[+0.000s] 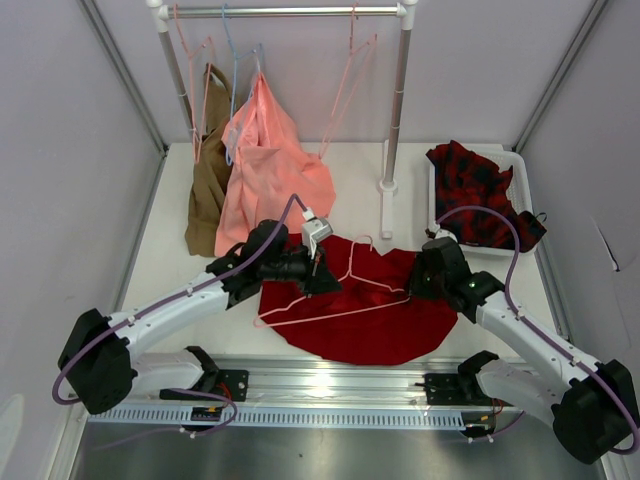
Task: Place the skirt on the hanger
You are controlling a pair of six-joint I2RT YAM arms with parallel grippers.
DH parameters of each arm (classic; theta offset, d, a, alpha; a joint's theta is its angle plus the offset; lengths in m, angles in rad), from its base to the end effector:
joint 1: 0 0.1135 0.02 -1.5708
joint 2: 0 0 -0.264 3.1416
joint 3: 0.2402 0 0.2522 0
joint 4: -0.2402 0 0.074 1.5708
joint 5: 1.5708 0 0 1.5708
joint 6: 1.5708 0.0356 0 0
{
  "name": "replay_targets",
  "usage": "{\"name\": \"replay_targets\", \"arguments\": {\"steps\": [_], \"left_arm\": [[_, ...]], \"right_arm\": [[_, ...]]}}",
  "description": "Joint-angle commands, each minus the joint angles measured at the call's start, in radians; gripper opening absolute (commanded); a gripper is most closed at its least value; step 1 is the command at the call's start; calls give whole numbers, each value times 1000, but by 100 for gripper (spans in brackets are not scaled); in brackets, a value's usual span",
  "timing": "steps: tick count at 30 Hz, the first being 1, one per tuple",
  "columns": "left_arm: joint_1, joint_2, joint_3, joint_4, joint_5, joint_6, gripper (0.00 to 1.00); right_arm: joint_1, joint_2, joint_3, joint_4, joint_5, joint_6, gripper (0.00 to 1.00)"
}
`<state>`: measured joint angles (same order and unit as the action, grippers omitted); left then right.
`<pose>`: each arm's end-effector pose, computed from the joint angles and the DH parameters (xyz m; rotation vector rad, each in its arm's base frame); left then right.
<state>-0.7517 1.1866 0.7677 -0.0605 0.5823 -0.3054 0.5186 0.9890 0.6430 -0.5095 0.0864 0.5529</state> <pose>0.1775 -0.1927 0.2656 0.8643 2.0264 -1.2245 0.1731 0.0952 0.2248 0.0819 2.4570 0.3776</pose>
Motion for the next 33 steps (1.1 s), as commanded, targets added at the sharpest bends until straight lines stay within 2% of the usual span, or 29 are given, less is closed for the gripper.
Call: {"name": "replay_targets", "arguments": {"steps": [1,20,21,22,24,28,33], "left_arm": [[-11,-2,39,53,42,18,0],[-9,24,84,28,19,48,0],[-11,24,84,27,25,48,0],[-11,24,82,25,28,49,0],[-11,21,81,21,40,55,0],[-11,8,81,11,57,58,0],[-9,7,90,-18,73,72,0]], "right_arm": [[-3,-19,4,-18,18,-8,27],[52,-15,-49,-20,46,58,26],[54,-9,-48,-17,47,58,25],[52,-4,-39,-17,47,56,16],[54,8,-22,-18,49,48,8],[52,25,20,-31,59,36,0],[58,23,47,-35,47,35,0]]}}
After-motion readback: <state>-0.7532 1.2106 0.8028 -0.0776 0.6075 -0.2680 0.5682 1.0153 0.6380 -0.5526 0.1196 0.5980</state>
